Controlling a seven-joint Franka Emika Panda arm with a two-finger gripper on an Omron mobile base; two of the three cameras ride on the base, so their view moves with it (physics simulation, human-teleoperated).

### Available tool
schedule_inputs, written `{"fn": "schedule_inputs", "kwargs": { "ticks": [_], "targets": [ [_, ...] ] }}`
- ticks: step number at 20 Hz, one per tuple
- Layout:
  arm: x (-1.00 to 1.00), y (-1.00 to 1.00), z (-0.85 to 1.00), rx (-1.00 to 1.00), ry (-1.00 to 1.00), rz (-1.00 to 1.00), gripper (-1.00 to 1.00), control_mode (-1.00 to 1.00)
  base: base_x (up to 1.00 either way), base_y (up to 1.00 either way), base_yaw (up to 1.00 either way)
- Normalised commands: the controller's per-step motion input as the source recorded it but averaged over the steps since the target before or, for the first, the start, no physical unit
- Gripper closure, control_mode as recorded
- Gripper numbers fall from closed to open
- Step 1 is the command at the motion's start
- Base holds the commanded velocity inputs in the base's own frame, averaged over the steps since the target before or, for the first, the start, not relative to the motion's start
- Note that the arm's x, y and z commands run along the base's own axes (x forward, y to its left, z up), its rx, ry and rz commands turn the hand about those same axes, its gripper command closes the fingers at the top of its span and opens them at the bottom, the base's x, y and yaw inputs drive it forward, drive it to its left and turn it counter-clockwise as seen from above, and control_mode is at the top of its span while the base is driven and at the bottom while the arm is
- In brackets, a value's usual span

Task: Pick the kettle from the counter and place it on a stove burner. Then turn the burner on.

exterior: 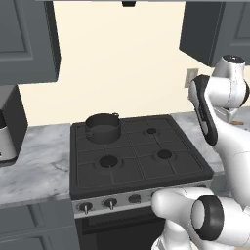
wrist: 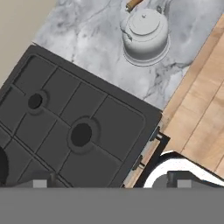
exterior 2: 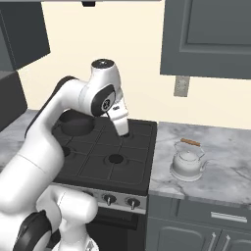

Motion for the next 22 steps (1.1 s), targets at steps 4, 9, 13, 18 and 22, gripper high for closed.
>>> {"fn": "schedule_inputs", "kwargs": {
  "ticks": [4,9,13,18,22],
  "targets": [
    [0.0,-0.28,-0.02,0.14,0.0,-0.38,-1.0,-1.0,0.0,0.0,0.0],
    [0.0,-0.16,-0.18,0.09,0.0,-0.25,-1.0,-1.0,0.0,0.0,0.0],
    [0.0,-0.04,-0.27,0.01,0.0,-0.16,-1.0,-1.0,0.0,0.0,0.0],
    [0.0,-0.09,-0.22,0.0,0.0,-0.09,-1.0,-1.0,0.0,0.0,0.0],
    [0.0,-0.19,-0.13,0.0,0.0,-0.03,-1.0,-1.0,0.0,0.0,0.0]
  ]
}}
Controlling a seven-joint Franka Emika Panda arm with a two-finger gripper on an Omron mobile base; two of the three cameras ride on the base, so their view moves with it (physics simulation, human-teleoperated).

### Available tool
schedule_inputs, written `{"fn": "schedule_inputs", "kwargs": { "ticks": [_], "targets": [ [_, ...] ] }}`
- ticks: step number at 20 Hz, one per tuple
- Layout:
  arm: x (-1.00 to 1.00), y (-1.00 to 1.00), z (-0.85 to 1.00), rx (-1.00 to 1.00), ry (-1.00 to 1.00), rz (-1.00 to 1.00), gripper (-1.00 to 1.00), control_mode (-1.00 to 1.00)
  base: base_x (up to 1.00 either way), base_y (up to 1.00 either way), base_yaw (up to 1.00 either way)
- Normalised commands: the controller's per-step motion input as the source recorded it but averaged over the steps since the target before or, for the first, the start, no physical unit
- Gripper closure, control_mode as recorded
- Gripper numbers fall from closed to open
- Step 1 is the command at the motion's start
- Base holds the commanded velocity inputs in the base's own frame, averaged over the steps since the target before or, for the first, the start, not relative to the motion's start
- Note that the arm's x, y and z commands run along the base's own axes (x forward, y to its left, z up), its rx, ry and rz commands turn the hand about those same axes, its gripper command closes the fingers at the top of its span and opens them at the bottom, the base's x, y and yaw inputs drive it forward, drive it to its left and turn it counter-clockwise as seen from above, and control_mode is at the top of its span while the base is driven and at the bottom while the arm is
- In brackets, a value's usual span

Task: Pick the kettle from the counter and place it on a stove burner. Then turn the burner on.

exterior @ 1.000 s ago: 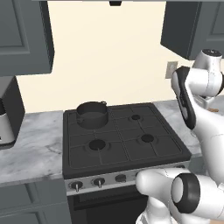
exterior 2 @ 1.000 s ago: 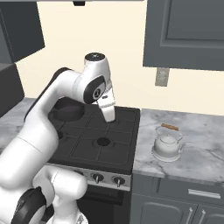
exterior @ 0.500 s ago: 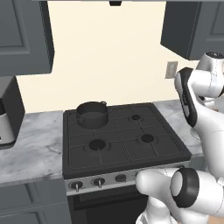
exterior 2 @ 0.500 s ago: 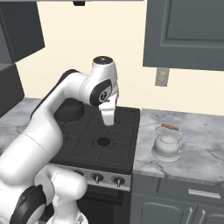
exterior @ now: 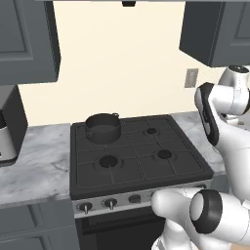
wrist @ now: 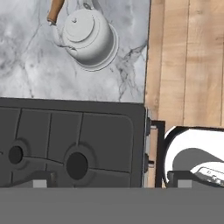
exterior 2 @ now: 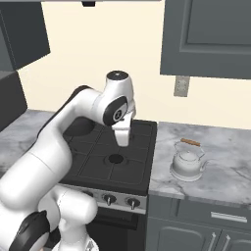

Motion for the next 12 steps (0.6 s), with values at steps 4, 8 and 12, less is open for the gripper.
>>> {"fn": "schedule_inputs", "kwargs": {
  "ticks": [4,8,12],
  "targets": [
    [0.0,-0.27,-0.08,0.0,0.0,0.0,-1.0,-1.0,0.0,0.0,0.0],
    [0.0,-0.3,-0.06,0.01,0.0,0.0,-1.0,-1.0,0.0,0.0,0.0],
    [0.0,-0.34,-0.06,0.01,0.0,0.0,-1.0,-1.0,0.0,0.0,0.0]
  ]
}}
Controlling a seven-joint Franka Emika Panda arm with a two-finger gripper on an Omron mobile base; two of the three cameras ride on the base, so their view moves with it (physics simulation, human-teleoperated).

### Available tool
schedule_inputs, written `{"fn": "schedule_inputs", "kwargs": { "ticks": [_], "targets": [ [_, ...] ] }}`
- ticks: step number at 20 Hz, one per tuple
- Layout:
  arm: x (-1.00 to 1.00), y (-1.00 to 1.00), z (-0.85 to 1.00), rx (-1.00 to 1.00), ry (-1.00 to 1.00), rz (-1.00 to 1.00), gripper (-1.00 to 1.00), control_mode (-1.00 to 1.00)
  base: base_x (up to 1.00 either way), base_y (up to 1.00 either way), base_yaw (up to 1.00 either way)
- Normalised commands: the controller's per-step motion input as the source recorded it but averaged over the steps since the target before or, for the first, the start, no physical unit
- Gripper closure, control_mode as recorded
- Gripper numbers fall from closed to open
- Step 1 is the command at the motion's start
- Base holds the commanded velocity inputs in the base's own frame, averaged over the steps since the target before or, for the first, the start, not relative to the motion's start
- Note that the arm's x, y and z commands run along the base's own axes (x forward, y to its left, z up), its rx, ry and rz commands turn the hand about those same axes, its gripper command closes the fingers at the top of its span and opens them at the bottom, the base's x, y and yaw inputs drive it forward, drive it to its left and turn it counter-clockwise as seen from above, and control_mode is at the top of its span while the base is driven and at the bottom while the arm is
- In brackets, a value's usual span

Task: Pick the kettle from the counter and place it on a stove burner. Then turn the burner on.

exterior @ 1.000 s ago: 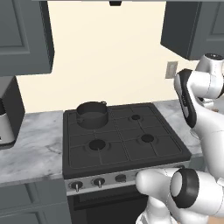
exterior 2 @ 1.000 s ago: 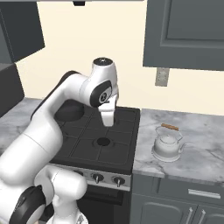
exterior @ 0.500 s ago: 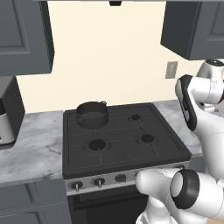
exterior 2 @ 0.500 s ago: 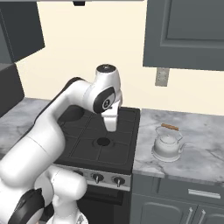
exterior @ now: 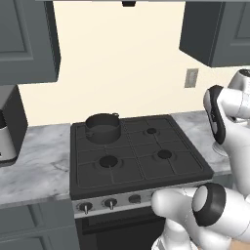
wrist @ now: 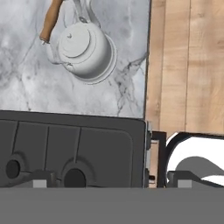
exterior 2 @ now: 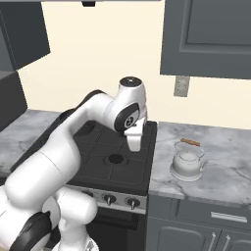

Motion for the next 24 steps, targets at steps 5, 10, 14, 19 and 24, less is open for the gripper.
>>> {"fn": "schedule_inputs", "kwargs": {
  "ticks": [5,10,14,19,24],
  "targets": [
    [0.0,-0.42,-0.05,0.02,0.0,0.0,-1.0,-1.0,0.0,0.0,0.0],
    [0.0,-0.44,-0.04,0.02,0.0,0.0,-1.0,-1.0,0.0,0.0,0.0],
    [0.02,-0.41,-0.04,0.02,0.0,0.0,-1.0,-1.0,0.0,0.0,0.0],
    [0.1,-0.37,-0.07,0.01,0.0,0.0,-1.0,-1.0,0.0,0.0,0.0],
    [0.18,-0.33,-0.1,0.01,0.0,0.0,-1.0,-1.0,0.0,0.0,0.0]
  ]
}}
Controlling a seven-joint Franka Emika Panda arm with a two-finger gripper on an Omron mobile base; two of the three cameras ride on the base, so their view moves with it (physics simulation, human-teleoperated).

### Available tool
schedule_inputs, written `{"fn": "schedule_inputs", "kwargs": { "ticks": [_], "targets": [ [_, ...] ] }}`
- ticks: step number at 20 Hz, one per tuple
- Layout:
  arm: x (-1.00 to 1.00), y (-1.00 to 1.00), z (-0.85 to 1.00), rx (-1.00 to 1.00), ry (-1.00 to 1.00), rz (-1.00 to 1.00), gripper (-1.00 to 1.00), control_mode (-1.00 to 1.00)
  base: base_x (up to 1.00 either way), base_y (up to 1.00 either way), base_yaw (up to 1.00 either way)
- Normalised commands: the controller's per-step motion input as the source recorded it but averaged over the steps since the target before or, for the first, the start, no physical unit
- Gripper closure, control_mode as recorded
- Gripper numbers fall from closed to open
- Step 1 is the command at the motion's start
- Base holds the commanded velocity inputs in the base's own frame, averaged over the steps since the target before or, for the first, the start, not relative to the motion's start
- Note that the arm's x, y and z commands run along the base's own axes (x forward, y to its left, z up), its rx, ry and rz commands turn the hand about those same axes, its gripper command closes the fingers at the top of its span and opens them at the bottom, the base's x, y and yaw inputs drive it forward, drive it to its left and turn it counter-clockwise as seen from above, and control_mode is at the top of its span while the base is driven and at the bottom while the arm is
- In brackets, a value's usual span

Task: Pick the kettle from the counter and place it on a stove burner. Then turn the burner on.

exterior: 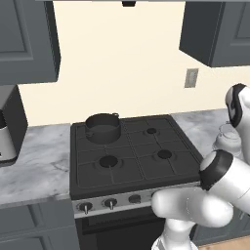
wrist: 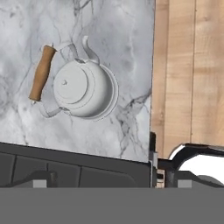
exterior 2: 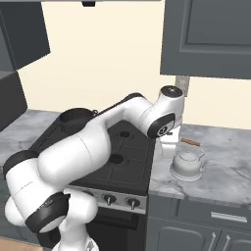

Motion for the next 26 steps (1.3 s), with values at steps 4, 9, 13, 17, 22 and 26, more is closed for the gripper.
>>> {"fn": "schedule_inputs", "kwargs": {
  "ticks": [4,9,13,17,22,26],
  "targets": [
    [0.28,-0.28,-0.14,0.0,0.0,0.0,-1.0,-1.0,0.0,0.0,0.0],
    [0.35,-0.22,-0.2,0.0,0.0,0.0,-1.0,-1.0,0.0,0.0,0.0],
    [0.34,-0.18,-0.24,0.0,0.0,0.0,-1.0,-1.0,0.0,0.0,0.0],
    [0.29,-0.14,-0.17,0.0,0.01,0.0,-1.0,-1.0,0.0,0.0,0.0],
    [0.26,-0.13,-0.05,0.0,0.04,0.0,-1.0,-1.0,0.0,0.0,0.0],
    [0.29,-0.13,-0.01,0.01,0.05,0.0,-1.0,-1.0,0.0,0.0,0.0]
  ]
}}
